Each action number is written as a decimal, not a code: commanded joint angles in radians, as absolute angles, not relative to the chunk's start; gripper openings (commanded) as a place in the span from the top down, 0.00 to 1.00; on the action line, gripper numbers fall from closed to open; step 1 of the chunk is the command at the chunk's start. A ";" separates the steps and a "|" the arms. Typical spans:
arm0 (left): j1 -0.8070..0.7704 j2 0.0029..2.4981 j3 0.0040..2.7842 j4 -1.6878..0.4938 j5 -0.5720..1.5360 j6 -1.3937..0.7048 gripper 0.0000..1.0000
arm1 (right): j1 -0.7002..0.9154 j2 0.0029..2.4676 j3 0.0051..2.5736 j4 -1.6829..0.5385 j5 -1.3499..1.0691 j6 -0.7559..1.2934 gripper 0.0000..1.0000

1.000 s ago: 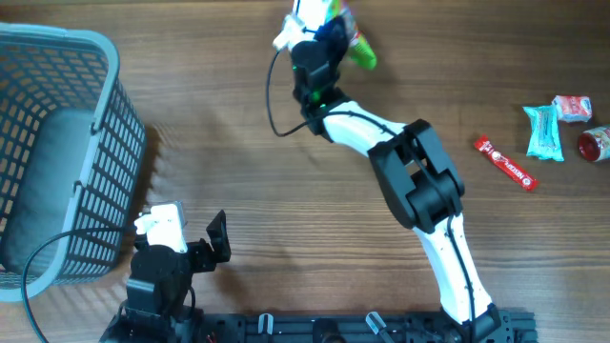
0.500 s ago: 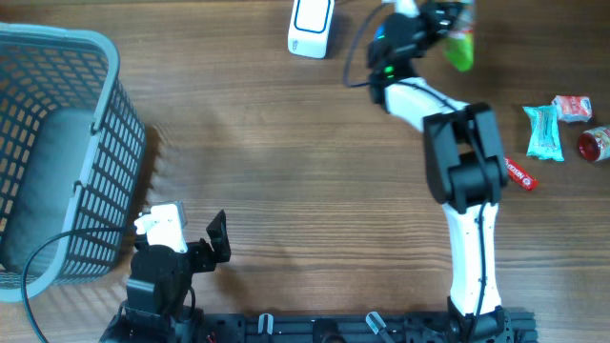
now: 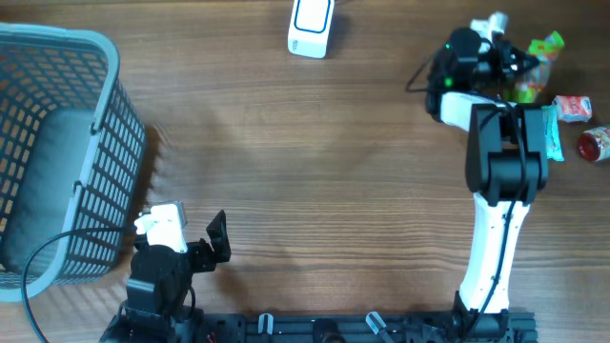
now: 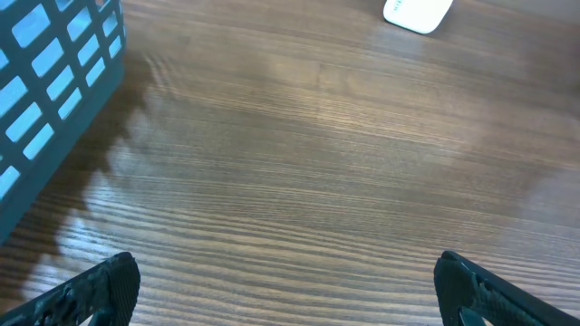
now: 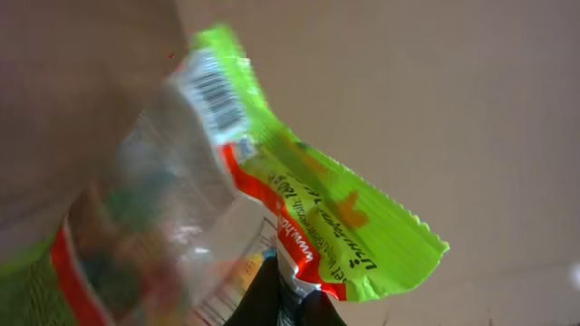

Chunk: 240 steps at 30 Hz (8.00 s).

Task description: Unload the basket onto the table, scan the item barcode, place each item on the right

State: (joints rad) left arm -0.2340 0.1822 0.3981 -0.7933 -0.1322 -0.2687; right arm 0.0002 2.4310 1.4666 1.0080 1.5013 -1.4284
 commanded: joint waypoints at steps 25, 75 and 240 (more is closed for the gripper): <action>-0.229 0.175 0.392 -0.791 -0.128 -0.274 0.00 | 0.425 1.865 1.421 1.420 1.519 -1.576 0.00; -0.229 0.175 0.392 -0.791 -0.128 -0.274 0.00 | 0.909 1.669 1.415 0.712 1.519 -2.120 0.00; -0.037 0.004 0.036 -0.135 -0.015 -0.146 0.00 | 0.022 0.007 0.005 0.007 -0.124 0.026 0.00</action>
State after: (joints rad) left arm -0.0425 0.0143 0.0513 -0.1406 -0.0277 -0.1368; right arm 0.0227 0.0174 0.0063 0.0036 -0.1364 0.0074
